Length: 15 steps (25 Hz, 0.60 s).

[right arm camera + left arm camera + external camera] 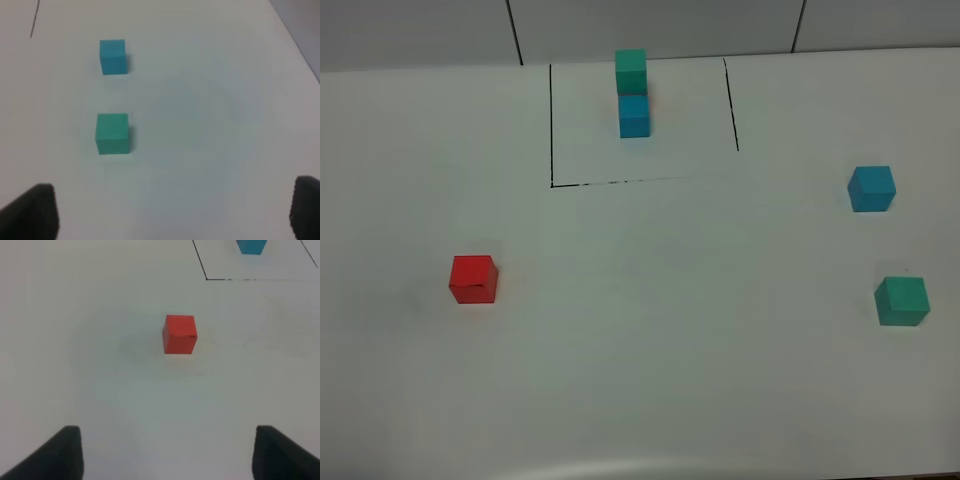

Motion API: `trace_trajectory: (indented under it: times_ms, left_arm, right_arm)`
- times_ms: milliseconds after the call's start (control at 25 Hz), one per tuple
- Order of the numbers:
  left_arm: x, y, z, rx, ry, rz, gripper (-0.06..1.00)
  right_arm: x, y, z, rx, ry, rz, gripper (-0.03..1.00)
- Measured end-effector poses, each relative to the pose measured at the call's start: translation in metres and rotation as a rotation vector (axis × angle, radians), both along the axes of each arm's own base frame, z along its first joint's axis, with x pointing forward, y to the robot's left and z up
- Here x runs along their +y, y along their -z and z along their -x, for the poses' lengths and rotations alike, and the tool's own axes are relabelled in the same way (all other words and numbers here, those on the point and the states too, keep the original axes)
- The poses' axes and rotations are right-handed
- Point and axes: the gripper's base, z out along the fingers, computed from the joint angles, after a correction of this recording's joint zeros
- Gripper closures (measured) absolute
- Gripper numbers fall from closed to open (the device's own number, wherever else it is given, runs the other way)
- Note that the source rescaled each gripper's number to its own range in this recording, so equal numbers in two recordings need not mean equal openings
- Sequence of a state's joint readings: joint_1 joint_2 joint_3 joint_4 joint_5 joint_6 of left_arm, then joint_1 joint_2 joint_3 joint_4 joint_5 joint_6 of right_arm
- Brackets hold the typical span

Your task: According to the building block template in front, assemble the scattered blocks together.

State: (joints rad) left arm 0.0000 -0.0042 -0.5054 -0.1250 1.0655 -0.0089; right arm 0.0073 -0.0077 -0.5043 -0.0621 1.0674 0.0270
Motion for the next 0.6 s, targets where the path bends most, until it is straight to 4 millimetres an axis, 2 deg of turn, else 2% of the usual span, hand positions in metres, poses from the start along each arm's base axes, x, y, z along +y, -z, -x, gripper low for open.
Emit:
trace_trajectory:
  times_ms: [600]
  left_arm:
    - [0.0, 0.0, 0.0, 0.0, 0.0, 0.0, 0.36]
  right_arm:
    - [0.0, 0.0, 0.0, 0.0, 0.0, -0.001, 0.09]
